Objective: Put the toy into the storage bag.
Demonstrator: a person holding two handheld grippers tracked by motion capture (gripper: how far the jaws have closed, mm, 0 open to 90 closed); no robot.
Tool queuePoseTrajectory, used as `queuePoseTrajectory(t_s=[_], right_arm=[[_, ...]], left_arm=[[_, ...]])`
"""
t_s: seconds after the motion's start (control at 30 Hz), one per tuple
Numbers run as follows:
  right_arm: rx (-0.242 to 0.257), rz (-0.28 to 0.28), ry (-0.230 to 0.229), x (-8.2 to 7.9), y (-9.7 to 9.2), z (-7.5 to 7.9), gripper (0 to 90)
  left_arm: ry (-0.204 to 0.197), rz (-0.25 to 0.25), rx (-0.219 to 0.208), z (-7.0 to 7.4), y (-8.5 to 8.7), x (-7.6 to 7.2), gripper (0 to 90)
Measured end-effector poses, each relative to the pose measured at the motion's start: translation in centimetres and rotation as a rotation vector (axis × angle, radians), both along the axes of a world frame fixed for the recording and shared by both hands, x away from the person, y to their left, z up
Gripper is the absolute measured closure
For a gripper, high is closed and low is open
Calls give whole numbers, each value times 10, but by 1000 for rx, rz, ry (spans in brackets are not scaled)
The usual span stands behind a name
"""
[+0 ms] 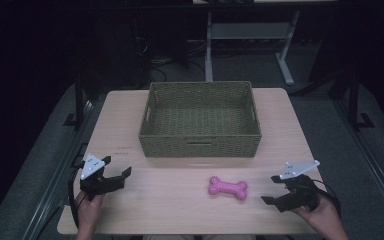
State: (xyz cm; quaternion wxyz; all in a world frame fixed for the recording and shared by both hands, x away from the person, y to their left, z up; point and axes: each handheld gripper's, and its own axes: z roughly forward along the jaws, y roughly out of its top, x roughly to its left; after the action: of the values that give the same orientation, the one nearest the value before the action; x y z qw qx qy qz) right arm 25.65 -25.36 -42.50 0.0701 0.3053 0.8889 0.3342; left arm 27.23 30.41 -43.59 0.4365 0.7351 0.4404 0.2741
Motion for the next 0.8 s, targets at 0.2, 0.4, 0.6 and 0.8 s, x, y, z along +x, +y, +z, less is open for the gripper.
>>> queuePoseTrajectory(t_s=[0.2, 0.4, 0.6, 0.8], right_arm=[[-21, 64, 30, 13, 12, 4, 218], [-41, 109, 53, 23, 23, 11, 212], [-55, 152, 54, 32, 37, 16, 211], [-65, 190, 57, 39, 47, 21, 208]], left_arm=[[0, 1, 0, 0, 0, 0, 139], [-3, -3, 3, 0, -1, 0, 138], [-5, -1, 7, 0, -2, 2, 138], [-2, 0, 10, 0, -3, 2, 139]])
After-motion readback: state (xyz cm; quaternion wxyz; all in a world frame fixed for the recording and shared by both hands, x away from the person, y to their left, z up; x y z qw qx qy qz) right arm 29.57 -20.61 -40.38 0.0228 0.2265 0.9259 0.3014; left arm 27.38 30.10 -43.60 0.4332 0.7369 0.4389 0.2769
